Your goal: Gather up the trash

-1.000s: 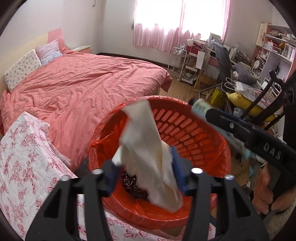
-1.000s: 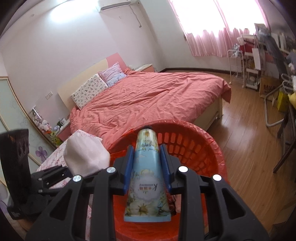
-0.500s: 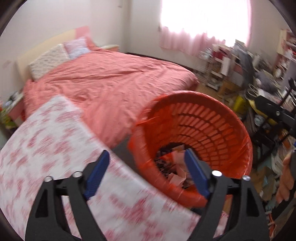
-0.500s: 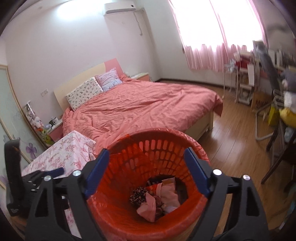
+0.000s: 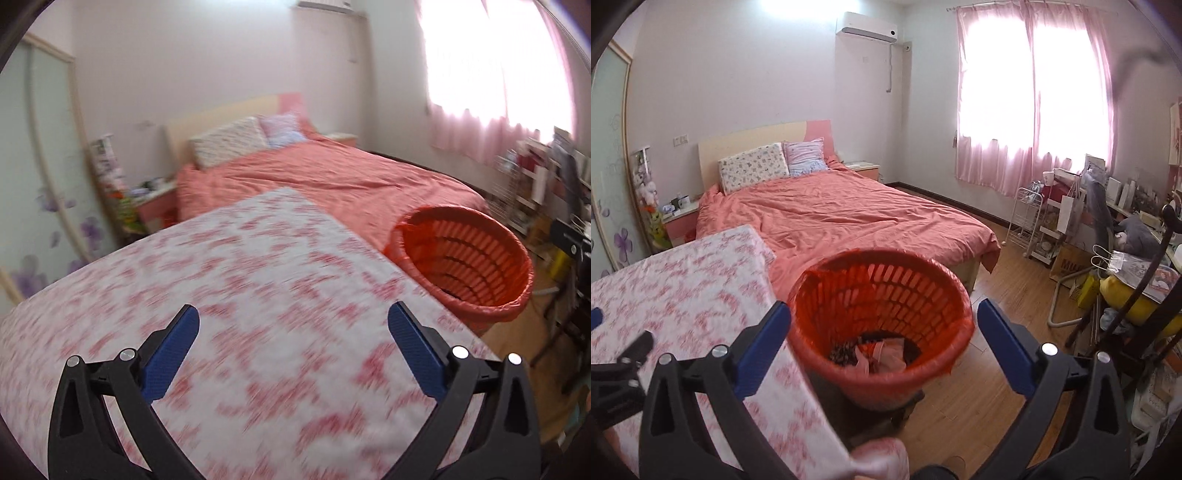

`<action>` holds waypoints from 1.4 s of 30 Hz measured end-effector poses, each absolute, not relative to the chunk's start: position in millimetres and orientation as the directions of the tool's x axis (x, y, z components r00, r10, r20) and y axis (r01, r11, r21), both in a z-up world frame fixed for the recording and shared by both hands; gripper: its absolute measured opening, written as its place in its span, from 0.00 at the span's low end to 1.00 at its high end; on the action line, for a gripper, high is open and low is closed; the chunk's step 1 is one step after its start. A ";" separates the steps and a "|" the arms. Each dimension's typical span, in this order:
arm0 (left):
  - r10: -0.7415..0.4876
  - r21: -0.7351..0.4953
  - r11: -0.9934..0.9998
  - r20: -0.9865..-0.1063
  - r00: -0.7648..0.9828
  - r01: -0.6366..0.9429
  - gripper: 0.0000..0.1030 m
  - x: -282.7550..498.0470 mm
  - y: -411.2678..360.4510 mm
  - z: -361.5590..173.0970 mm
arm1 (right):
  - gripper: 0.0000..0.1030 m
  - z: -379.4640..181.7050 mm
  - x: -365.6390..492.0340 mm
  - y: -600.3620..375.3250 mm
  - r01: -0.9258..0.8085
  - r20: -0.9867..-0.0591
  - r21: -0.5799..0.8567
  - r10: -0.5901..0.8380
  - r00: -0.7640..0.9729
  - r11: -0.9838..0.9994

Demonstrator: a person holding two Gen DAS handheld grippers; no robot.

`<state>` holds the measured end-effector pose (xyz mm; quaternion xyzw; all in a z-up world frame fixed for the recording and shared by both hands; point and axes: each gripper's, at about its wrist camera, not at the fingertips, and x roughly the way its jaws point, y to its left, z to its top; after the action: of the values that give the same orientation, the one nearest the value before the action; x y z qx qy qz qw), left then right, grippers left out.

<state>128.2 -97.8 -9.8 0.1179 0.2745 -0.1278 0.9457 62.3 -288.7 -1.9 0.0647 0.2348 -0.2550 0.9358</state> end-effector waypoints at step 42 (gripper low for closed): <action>-0.035 -0.049 0.999 -0.487 0.872 0.013 0.98 -5.7 -2.5 4.9 | 0.96 1.0 -51.0 -193.0 0.448 -0.517 0.041 -0.365 0.774 0.893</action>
<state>-5.7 -2.5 4.9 -0.0219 0.2522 -0.0125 0.9674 -51.0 -193.1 1.0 0.0812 0.2567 -0.2165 0.9384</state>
